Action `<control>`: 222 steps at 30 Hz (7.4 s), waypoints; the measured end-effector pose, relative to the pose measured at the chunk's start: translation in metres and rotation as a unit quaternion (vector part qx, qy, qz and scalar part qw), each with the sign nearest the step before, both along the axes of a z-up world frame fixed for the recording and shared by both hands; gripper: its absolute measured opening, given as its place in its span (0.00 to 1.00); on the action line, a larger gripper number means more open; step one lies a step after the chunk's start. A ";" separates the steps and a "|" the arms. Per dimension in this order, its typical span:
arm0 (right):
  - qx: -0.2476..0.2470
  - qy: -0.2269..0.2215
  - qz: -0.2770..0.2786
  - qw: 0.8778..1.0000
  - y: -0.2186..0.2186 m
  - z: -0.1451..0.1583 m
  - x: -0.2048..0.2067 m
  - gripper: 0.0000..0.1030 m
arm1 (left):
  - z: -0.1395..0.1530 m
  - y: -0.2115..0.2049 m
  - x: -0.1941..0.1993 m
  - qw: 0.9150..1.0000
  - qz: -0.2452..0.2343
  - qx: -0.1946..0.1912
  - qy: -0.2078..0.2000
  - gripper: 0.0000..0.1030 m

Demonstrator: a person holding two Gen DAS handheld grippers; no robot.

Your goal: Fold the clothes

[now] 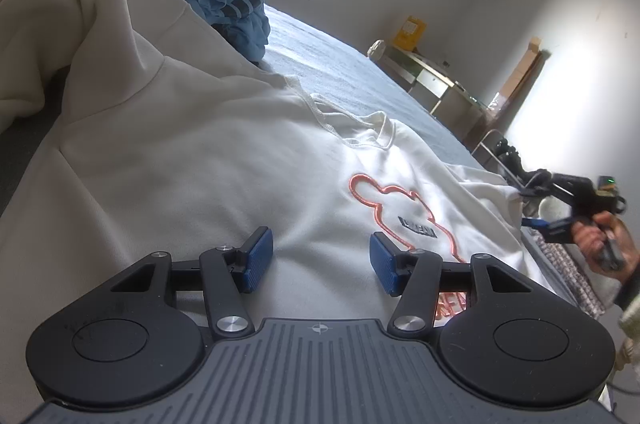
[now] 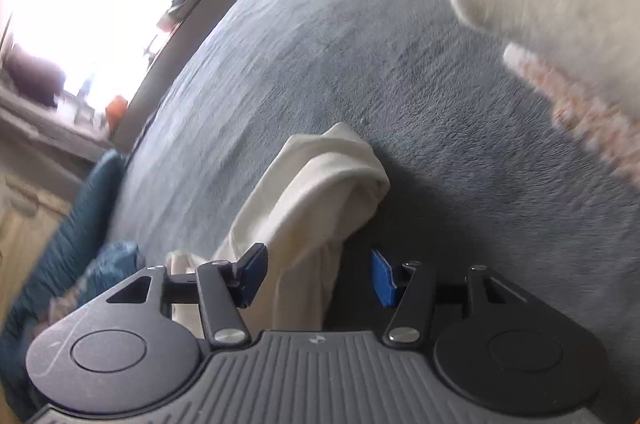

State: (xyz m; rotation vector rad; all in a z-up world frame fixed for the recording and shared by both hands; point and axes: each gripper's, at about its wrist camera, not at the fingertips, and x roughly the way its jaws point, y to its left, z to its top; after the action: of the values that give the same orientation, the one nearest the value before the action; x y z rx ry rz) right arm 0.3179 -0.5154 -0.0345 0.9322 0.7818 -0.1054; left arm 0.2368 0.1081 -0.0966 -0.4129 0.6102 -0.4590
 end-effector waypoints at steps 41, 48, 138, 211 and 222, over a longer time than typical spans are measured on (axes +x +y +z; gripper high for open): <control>-0.439 -0.081 0.211 0.870 0.146 0.061 0.045 0.59 | -0.001 0.001 0.002 1.000 -0.004 -0.004 -0.002 0.53; -0.498 -0.086 0.355 0.786 0.177 0.013 0.118 0.58 | -0.002 0.001 0.002 1.000 -0.005 -0.005 -0.003 0.54; -0.074 -0.045 0.117 0.989 0.121 -0.023 -0.375 0.42 | 0.028 -0.113 -0.181 0.991 -0.108 0.077 -0.007 0.59; -0.280 -0.143 0.296 0.902 0.281 -0.012 -0.291 0.18 | 0.001 -0.032 -0.244 0.992 -0.007 0.124 -0.003 0.58; -0.311 -0.207 0.375 0.848 0.352 0.030 -0.317 0.19 | 0.011 0.053 -0.283 0.997 0.042 0.058 -0.016 0.59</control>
State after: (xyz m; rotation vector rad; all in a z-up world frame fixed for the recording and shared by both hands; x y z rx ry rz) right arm 0.0005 -0.1630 -0.0044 -0.0229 0.5969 0.4954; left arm -0.0467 0.1612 -0.0857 -0.3180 0.5827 -0.3468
